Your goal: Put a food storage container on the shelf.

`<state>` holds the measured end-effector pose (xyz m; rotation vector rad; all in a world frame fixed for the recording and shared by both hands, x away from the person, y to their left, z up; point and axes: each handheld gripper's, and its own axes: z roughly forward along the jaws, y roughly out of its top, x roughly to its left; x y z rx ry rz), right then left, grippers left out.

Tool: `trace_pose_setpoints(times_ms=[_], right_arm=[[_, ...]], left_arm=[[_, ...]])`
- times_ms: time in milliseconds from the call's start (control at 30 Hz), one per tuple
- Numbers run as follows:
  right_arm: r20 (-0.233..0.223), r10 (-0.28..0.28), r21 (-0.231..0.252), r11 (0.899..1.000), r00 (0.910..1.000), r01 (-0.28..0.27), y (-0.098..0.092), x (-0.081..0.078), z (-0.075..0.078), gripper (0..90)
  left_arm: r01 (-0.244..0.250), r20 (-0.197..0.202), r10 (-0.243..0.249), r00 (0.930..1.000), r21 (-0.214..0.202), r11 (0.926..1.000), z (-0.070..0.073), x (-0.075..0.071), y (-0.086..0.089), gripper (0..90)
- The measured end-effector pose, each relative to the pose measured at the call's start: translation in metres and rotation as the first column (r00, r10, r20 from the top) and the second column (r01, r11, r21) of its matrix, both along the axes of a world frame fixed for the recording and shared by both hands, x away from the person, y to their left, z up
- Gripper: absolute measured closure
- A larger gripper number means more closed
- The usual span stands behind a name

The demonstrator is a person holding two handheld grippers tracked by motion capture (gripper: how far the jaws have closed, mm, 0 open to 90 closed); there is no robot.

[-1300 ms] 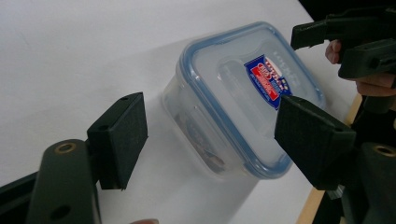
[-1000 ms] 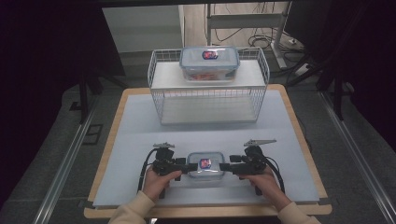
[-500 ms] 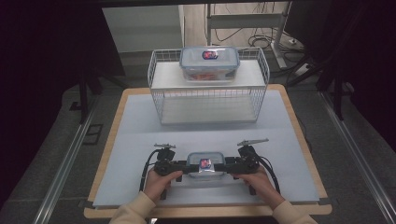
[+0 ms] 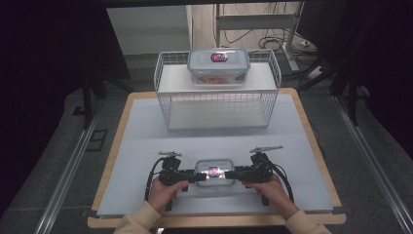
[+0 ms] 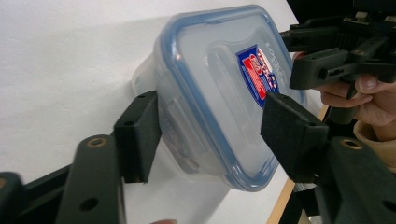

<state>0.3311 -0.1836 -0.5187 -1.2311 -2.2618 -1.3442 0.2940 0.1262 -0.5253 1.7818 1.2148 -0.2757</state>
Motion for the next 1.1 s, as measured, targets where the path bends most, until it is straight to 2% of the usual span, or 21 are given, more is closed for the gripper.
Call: trace_pose_setpoints(times_ms=[100, 367, 433, 700, 1100], right_arm=[[-0.004, -0.009, 0.014, 1.0, 0.9999, 0.009, -0.002, -0.004, 0.002, 46.0], [0.017, -0.019, 0.021, 1.0, 0.9997, 0.018, -0.003, -0.011, 0.003, 49.0], [0.006, -0.026, 0.032, 0.999, 0.9996, 0.026, -0.005, -0.011, 0.004, 50.1], [0.038, -0.021, 0.025, 0.999, 0.9991, 0.02, -0.005, -0.015, 0.005, 50.5], [0.037, -0.03, 0.04, 0.999, 0.9989, 0.029, -0.006, -0.016, 0.007, 53.0]], left_arm=[[0.005, 0.031, -0.006, 0.9995, 0.015, 0.9999, 0.002, -0.005, 0.0, 43.1], [0.005, 0.062, -0.006, 0.9981, 0.021, 0.9998, 0.004, -0.01, 0.0, 45.2], [0.006, 0.062, -0.007, 0.9981, 0.018, 0.9998, 0.004, -0.011, 0.001, 46.3], [-0.004, 0.078, 0.001, 0.997, 0.03, 0.9995, 0.006, -0.015, -0.001, 47.3], [-0.007, 0.091, 0.005, 0.9958, 0.031, 0.9995, 0.008, -0.017, -0.001, 48.9]])
